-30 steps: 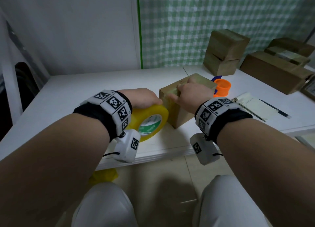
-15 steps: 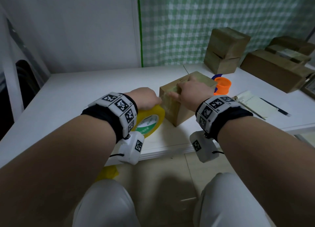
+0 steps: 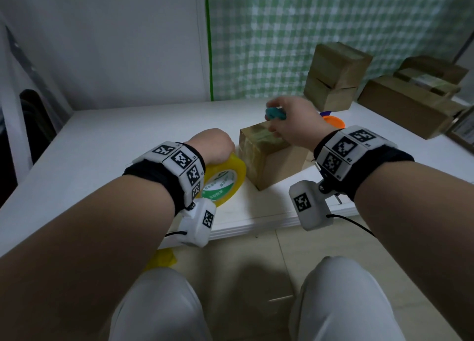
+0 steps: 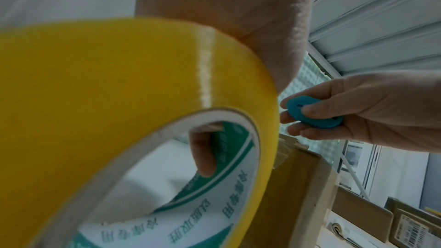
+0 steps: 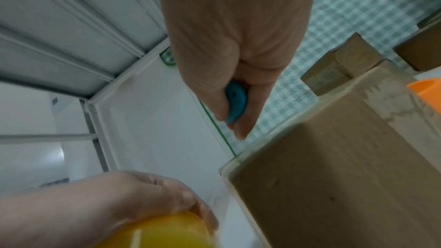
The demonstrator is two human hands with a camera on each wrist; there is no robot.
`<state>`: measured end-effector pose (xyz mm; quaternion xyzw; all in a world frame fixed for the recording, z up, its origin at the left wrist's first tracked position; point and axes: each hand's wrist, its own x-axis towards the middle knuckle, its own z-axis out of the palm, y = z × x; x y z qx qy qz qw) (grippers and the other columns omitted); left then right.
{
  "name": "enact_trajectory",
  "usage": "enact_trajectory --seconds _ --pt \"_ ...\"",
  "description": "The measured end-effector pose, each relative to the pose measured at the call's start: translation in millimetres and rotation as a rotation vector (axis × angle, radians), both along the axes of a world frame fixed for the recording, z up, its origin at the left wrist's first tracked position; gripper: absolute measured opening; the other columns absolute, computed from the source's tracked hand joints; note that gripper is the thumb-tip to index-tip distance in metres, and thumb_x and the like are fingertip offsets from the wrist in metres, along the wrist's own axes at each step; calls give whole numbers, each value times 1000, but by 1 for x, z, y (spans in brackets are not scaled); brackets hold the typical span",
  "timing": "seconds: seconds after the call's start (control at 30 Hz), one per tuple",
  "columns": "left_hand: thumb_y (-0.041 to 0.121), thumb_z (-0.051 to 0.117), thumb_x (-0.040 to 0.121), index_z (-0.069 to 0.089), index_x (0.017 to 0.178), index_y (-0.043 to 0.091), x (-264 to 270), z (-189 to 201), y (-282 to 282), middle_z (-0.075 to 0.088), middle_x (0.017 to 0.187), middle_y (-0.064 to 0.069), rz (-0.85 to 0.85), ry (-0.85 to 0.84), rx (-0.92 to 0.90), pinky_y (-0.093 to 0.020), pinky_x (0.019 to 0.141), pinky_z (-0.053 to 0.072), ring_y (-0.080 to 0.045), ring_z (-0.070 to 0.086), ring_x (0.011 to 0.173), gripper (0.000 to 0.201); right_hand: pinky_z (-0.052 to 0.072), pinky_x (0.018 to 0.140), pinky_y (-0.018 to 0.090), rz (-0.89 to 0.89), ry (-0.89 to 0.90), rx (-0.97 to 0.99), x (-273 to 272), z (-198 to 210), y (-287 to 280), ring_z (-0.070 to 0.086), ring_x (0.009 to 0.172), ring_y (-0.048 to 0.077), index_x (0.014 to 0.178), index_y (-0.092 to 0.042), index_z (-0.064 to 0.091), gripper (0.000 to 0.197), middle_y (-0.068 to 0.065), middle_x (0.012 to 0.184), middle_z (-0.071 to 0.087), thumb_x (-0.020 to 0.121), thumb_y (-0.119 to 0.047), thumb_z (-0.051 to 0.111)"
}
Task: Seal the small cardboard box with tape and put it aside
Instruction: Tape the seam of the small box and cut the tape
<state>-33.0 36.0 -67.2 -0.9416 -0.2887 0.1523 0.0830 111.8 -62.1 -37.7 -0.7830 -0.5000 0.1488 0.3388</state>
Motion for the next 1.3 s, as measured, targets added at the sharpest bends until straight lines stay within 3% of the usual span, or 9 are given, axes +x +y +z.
enact_trajectory --seconds 0.17,0.3,0.4,0.5,0.6,0.77,1.0,1.13,1.3 --pt "18 35 99 57 131 10 4 -4 5 58 134 -10 -15 39 10 -37 104 44 -29 53 123 39 58 72 24 40 207 0 -6 2 -2 69 73 16 130 -10 53 35 5 100 67 95 -11 51" --pt "19 34 99 57 131 10 4 -3 5 58 134 -10 -1 36 -2 -36 104 44 -29 53 123 40 55 85 32 64 377 -69 -12 4 2 62 80 18 138 -7 43 43 15 120 58 96 1 41" --pt "19 35 99 57 130 10 5 -4 6 59 133 -10 2 24 -17 -36 104 44 -29 54 122 39 58 77 30 72 434 -107 -16 5 3 63 82 20 137 -5 42 42 16 115 59 96 2 42" --pt "18 35 99 57 130 11 5 -3 7 58 133 -10 -3 9 -41 -37 105 43 -28 53 123 39 58 63 22 86 381 -155 -24 5 4 63 67 15 126 1 51 29 10 88 62 98 -4 44" --pt "16 34 99 57 130 10 4 -1 5 57 134 -10 -8 0 -53 -38 105 43 -29 52 124 39 62 69 32 62 273 -161 -31 1 8 65 63 20 113 4 57 23 10 75 65 96 -9 49" --pt "14 34 98 58 128 7 0 2 1 58 133 -11 51 -68 -129 -37 103 45 -29 54 121 38 55 78 40 87 -149 -218 -40 -6 15 57 72 25 100 -4 53 17 13 84 62 92 -20 51" --pt "17 39 100 55 131 4 -3 8 -6 53 137 -15 306 -302 -375 -32 102 40 -29 49 127 37 46 49 21 148 -86 -223 -42 -13 19 53 53 12 91 -16 58 5 0 79 55 89 -20 60" --pt "18 40 100 53 132 3 -3 10 -8 52 138 -15 375 -356 -445 -32 102 39 -29 48 128 38 47 80 33 139 -258 -277 -44 -14 23 58 95 24 113 -9 58 27 11 116 61 92 -25 54" --pt "18 41 99 53 132 3 -5 11 -9 52 139 -15 373 -366 -466 -32 102 39 -28 48 128 38 42 80 32 167 -291 -306 -44 -12 22 55 108 27 113 -9 57 26 12 119 61 93 -24 52"
